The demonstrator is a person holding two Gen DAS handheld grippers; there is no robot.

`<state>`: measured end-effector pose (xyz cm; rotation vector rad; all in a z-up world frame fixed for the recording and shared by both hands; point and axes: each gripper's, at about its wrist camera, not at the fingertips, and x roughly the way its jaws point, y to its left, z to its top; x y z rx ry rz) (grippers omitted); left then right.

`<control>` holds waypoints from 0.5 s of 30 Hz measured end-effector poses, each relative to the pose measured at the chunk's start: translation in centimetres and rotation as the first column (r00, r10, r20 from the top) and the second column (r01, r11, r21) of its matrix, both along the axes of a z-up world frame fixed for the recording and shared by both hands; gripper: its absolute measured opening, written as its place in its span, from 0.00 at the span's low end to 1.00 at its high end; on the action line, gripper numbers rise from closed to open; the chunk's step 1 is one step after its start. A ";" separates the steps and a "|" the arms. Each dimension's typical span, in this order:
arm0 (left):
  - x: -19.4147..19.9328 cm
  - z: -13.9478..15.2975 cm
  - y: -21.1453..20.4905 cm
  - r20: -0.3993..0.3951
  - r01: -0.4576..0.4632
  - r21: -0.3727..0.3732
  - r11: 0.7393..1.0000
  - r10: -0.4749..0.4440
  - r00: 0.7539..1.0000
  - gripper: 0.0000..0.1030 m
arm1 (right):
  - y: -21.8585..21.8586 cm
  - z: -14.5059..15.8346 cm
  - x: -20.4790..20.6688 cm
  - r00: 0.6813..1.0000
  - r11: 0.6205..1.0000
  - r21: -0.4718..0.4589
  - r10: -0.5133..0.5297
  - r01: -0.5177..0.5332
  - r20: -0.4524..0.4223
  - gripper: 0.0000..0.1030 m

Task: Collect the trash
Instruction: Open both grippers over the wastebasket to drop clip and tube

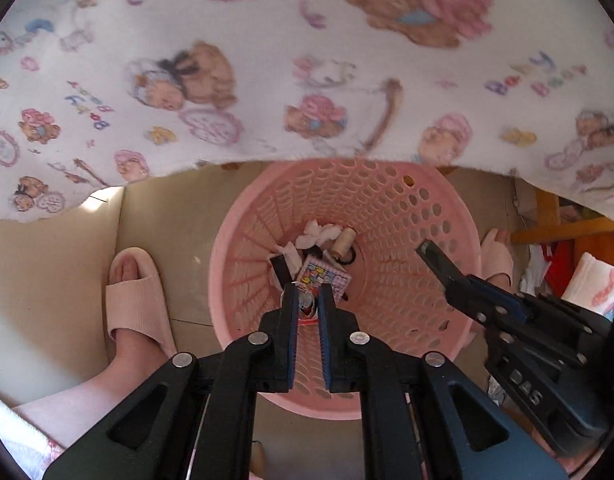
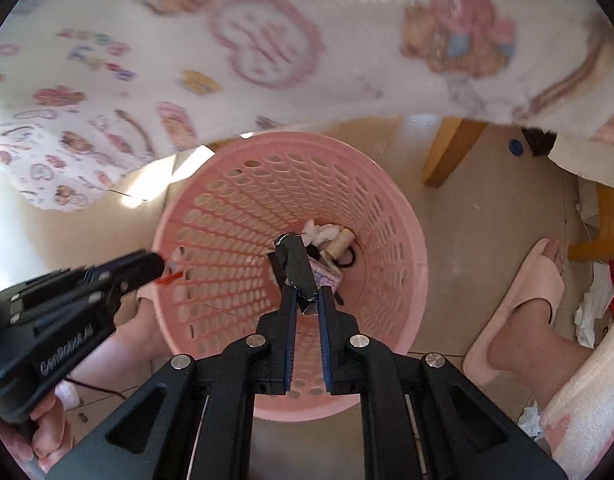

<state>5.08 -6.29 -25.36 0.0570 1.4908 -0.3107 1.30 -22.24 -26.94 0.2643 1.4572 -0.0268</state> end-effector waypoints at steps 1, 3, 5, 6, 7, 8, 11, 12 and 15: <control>-0.1 0.1 -0.1 0.002 0.008 -0.002 1.000 -0.007 1.000 0.10 | -0.1 -0.3 0.0 1.000 1.000 -0.001 -0.006 0.006 -0.005 0.11; -0.3 0.2 -0.2 0.008 0.023 0.002 1.000 -0.023 1.000 0.10 | -0.2 -0.7 -0.1 1.000 1.000 0.003 -0.011 0.011 -0.012 0.11; -0.4 0.3 -0.3 0.009 0.026 0.011 1.000 -0.026 1.000 0.14 | -0.3 -0.8 -0.1 1.000 1.000 -0.001 -0.016 0.016 -0.011 0.11; -0.3 0.3 -0.3 0.008 0.021 0.016 1.000 -0.021 1.000 0.18 | -0.3 -0.8 -0.2 1.000 1.000 -0.007 -0.017 0.017 -0.009 0.11; -0.3 0.4 -0.2 0.010 0.015 0.022 1.000 -0.015 1.000 0.22 | -0.3 -0.8 -0.2 1.000 1.000 -0.012 -0.019 0.019 -0.009 0.12; -0.3 0.5 -0.3 0.014 0.006 0.033 0.999 -0.006 1.000 0.24 | -0.4 -0.8 -0.2 1.000 1.000 -0.014 -0.023 0.023 -0.009 0.13; -0.1 1.1 0.1 0.036 -0.019 0.051 0.999 0.017 0.999 0.42 | -0.7 -0.4 -0.4 0.999 0.999 -0.039 -0.038 0.039 0.002 0.15; 0.0 1.4 0.3 0.050 -0.028 0.053 0.998 0.026 0.998 0.43 | -0.7 -0.3 -0.4 0.999 0.998 -0.051 -0.041 0.041 0.008 0.19; 0.1 2.7 0.8 0.073 -0.048 0.040 0.998 0.045 0.996 0.44 | -0.8 0.4 -0.4 0.998 0.996 -0.069 -0.053 0.055 0.025 0.35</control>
